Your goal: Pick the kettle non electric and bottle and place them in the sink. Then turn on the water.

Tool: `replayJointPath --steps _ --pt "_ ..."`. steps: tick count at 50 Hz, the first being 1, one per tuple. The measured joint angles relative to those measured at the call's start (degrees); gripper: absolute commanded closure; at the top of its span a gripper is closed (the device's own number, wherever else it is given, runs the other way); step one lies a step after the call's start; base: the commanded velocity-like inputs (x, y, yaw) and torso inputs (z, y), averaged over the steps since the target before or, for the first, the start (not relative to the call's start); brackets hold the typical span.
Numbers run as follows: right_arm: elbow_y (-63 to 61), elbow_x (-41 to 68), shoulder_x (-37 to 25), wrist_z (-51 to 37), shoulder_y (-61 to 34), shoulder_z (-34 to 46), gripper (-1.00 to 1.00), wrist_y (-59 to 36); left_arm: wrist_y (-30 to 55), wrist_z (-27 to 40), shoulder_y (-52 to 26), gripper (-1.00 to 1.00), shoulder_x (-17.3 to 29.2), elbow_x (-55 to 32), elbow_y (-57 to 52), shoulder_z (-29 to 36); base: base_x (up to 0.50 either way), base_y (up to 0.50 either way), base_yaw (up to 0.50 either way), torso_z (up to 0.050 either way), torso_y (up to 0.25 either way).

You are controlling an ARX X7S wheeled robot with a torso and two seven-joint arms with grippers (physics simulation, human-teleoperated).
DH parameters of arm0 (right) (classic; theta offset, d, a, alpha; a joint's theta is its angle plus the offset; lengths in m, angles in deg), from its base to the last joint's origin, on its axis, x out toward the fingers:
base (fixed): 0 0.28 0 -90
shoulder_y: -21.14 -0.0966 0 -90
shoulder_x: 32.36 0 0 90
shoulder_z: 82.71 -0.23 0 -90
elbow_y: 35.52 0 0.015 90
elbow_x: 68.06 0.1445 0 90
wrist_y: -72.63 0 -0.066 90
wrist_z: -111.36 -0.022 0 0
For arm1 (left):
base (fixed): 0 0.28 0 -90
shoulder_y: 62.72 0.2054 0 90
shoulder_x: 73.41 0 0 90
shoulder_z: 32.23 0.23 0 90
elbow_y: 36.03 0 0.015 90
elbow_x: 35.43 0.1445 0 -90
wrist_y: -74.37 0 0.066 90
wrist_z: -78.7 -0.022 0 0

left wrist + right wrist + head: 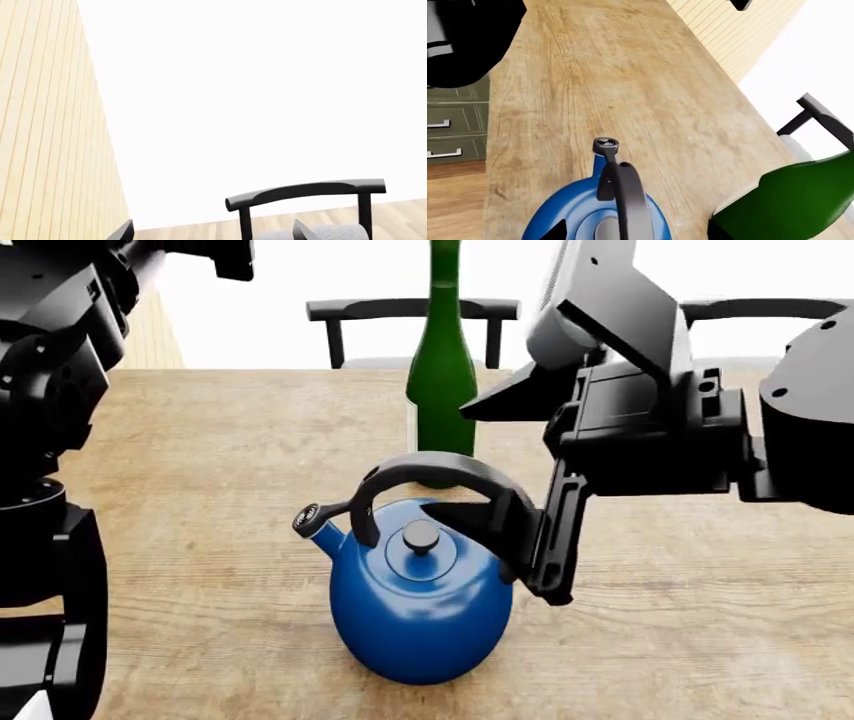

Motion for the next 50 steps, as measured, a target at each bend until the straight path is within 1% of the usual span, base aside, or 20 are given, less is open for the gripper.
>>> replayJointPath --steps 12,29,30,50 --pt "1.8 -1.8 1.2 0.9 0.6 4.2 -1.00 1.4 -0.4 0.1 0.4 -1.00 0.1 -0.2 0.2 0.0 0.00 0.00 0.00 0.000 0.000" --pt "2.6 -2.3 1.4 1.4 0.5 7.1 -1.00 2.1 -0.8 0.2 0.6 -1.00 0.1 -0.4 0.5 0.1 0.00 0.00 0.00 0.000 0.000" --pt "2.6 -2.3 1.4 1.4 0.5 7.2 1.00 2.1 -0.8 0.2 0.7 -1.00 0.2 -0.4 0.5 0.1 0.00 0.00 0.00 0.000 0.000" --pt "2.6 -0.4 0.4 0.4 -1.6 8.1 1.00 0.5 -1.0 0.5 1.2 -1.00 0.4 -0.8 0.3 -0.1 0.00 0.00 0.00 0.000 0.000"
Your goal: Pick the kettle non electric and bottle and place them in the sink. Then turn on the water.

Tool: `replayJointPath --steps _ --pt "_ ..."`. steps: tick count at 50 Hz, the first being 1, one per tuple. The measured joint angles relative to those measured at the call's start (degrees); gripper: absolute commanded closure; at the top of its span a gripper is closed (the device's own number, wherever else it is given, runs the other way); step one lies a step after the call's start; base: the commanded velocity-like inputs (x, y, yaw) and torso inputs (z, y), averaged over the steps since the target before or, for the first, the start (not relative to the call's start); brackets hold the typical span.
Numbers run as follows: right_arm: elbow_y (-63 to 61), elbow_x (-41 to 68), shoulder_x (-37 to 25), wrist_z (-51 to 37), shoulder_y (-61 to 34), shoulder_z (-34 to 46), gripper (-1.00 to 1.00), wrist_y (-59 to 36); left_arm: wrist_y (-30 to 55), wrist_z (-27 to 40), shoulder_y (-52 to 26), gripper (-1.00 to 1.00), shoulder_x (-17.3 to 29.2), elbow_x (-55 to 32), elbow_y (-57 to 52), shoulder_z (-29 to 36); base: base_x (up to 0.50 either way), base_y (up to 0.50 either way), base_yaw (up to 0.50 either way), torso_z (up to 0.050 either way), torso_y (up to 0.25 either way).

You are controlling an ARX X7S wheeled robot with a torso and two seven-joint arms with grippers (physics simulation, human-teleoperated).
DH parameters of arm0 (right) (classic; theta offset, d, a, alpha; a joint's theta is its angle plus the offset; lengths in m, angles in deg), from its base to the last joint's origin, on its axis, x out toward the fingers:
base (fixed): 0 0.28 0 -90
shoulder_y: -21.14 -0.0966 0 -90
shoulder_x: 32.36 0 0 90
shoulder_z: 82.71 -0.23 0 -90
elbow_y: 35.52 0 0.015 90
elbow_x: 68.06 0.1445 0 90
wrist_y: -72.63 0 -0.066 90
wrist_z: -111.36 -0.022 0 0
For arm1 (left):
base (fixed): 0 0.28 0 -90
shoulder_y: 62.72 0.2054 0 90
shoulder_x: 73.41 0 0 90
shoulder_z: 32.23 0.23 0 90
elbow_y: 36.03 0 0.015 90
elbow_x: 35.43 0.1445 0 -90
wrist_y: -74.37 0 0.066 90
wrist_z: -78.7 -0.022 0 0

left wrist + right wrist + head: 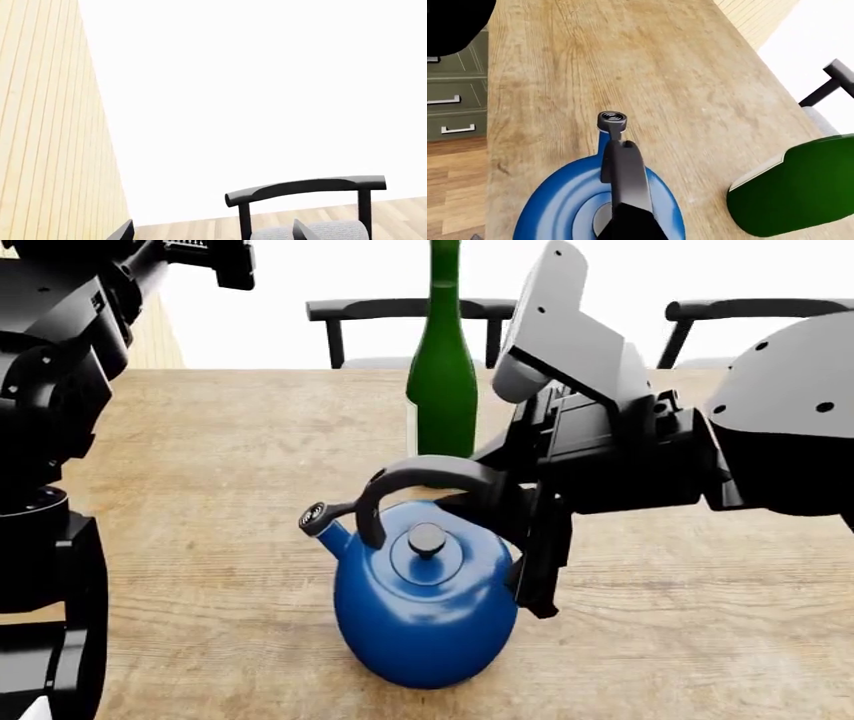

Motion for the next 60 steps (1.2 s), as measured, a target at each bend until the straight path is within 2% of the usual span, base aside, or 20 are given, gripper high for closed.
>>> replayJointPath --steps 26,48,60 --pt "-1.0 10.4 -7.3 -7.1 -7.7 -4.7 1.00 -5.5 -0.1 0.2 1.0 -1.00 0.2 -0.7 -0.3 -0.3 0.00 0.00 0.00 0.000 0.001" --pt "0.5 26.4 -19.9 -25.8 -15.4 -0.7 1.00 -6.4 3.2 -4.2 5.2 -1.00 2.3 -5.0 -7.0 -0.1 0.00 0.00 0.00 0.000 0.000" --pt "2.5 30.4 -24.2 -35.0 -18.8 2.5 1.00 -6.0 6.4 -8.2 7.3 -1.00 4.2 -8.2 -12.9 1.7 0.00 0.00 0.00 0.000 0.001"
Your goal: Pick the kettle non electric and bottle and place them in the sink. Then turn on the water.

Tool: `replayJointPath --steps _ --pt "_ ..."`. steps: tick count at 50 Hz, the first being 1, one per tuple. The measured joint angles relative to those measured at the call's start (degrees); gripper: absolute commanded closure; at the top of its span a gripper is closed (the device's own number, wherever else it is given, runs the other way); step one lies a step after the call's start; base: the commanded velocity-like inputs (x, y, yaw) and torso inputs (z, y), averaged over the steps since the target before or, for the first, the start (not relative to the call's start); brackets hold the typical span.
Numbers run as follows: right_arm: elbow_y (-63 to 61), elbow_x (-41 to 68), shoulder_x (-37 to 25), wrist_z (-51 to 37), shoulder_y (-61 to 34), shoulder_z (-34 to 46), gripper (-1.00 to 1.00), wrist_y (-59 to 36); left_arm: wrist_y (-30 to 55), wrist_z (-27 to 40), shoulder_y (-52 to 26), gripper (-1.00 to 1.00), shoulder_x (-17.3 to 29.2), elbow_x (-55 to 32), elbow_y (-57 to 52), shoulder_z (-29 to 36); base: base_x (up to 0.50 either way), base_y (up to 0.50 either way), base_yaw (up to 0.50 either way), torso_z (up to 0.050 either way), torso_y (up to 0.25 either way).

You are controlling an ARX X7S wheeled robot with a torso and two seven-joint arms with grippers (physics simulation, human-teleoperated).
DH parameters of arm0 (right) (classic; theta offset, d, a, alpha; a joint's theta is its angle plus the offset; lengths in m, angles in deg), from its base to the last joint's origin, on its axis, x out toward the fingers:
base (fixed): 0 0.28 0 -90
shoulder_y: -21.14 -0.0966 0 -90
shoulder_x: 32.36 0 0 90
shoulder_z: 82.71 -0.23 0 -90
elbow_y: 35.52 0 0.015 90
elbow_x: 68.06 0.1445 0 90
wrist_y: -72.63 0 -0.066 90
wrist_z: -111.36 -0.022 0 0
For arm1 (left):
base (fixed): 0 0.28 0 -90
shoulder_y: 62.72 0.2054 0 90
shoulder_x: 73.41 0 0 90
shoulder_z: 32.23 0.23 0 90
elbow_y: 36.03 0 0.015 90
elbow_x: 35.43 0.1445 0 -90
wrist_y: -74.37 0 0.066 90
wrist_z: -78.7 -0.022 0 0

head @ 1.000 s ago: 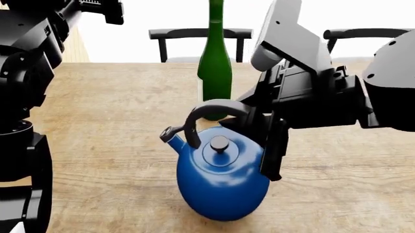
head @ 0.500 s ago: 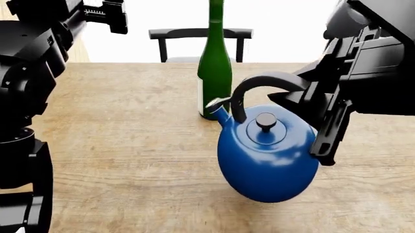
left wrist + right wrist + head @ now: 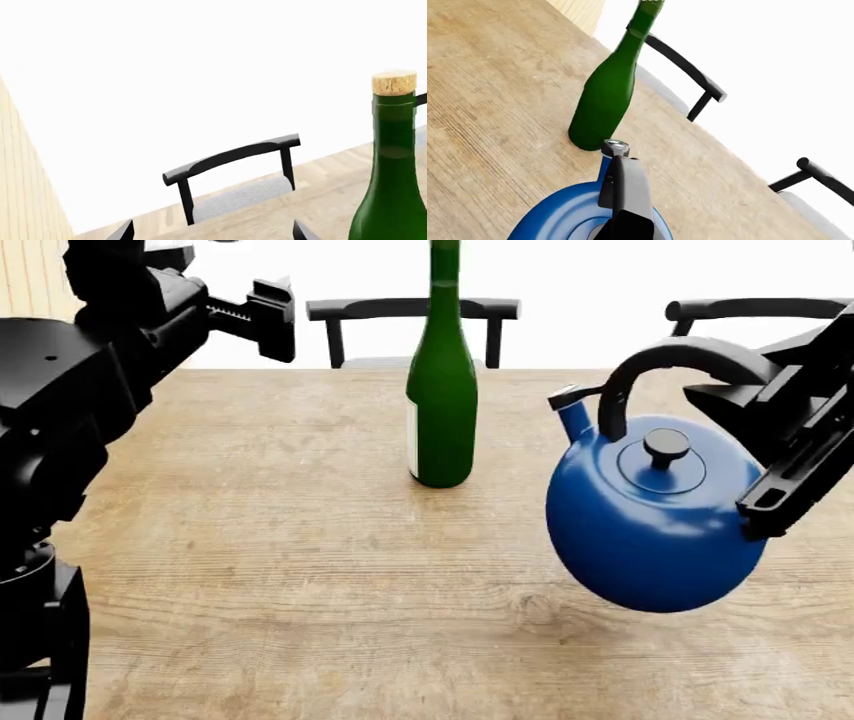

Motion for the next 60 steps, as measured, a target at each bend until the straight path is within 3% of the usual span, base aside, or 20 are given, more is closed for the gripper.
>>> replayJointPath --steps 10,25,60 --pt "3.0 -3.3 -0.5 -5.1 -2.5 3.5 1.00 0.9 1.3 -2.0 1.0 -1.00 0.4 -1.8 -3.1 1.3 0.00 0.00 0.00 0.000 0.001" --pt "7.6 -12.7 1.8 -5.6 -2.6 7.9 1.00 6.0 3.9 -3.6 0.5 -1.00 -0.3 -4.2 -5.5 2.6 0.00 0.00 0.00 0.001 0.001" --pt "10.1 -17.0 1.8 -8.5 -1.3 10.3 1.00 9.2 14.6 -8.8 -16.4 -1.00 -7.9 -8.2 8.1 8.5 0.00 0.00 0.00 0.000 0.001"
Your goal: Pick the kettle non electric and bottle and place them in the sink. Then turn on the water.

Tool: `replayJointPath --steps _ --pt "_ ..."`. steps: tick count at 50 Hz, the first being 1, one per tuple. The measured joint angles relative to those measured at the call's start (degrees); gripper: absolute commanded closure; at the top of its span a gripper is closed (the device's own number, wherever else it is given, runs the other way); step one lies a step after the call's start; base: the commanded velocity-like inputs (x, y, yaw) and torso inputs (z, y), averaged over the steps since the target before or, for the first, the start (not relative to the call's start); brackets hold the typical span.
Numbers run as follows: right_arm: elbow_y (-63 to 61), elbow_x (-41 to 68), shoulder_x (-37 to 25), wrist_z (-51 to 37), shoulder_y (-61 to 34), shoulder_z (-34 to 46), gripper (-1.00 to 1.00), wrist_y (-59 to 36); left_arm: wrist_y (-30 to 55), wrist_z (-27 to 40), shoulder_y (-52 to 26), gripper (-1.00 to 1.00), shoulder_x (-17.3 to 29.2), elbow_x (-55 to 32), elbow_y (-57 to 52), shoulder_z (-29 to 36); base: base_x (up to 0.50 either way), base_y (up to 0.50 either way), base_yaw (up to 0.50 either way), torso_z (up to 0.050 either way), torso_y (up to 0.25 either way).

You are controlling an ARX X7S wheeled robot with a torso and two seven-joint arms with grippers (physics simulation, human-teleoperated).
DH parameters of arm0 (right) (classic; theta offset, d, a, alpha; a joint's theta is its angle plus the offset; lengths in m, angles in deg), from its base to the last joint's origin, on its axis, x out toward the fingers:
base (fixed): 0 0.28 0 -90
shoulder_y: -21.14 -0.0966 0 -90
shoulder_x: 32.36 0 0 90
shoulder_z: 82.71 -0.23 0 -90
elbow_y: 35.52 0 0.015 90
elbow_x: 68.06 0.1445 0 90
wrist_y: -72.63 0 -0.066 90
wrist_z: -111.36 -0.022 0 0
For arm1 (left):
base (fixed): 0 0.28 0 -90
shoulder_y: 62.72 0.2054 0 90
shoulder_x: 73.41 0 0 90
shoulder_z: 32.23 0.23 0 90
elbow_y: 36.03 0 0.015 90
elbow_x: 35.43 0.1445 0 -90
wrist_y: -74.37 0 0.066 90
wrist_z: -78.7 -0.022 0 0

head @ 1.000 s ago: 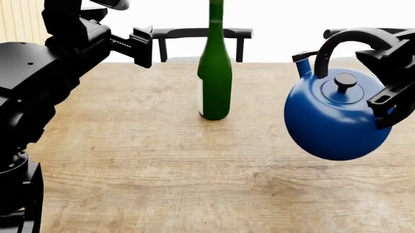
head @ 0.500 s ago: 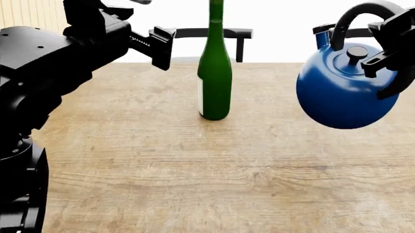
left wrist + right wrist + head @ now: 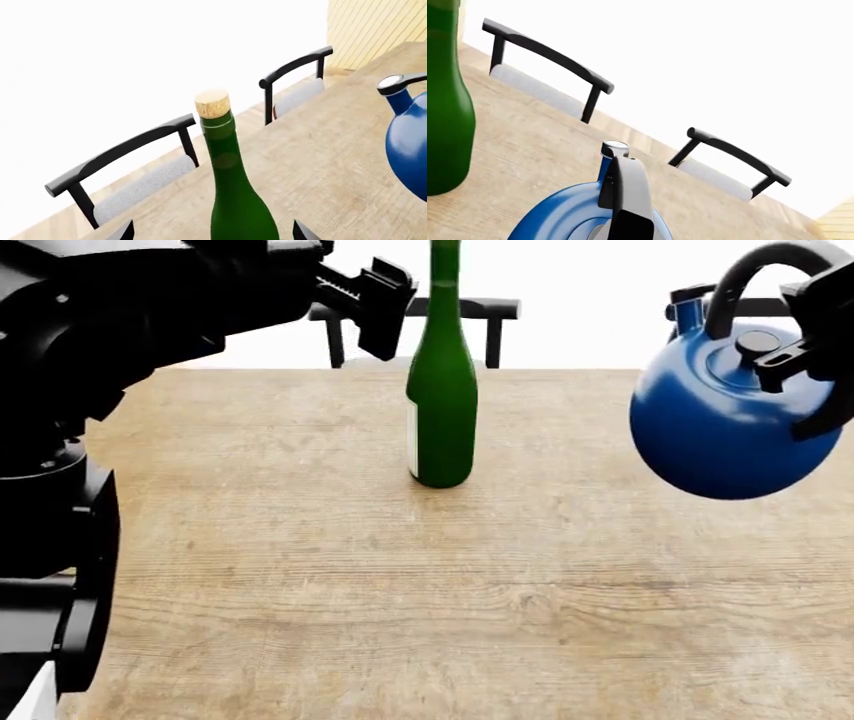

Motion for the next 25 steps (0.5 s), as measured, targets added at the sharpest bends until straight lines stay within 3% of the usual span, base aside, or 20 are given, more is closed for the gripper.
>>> replayJointPath --steps 25 --pt "-0.7 1.2 -1.6 -1.2 1.1 0.4 1.00 0.4 -1.1 -1.0 -3.0 -1.00 -4.3 -0.6 6.4 2.5 0.00 0.00 0.00 0.000 0.001"
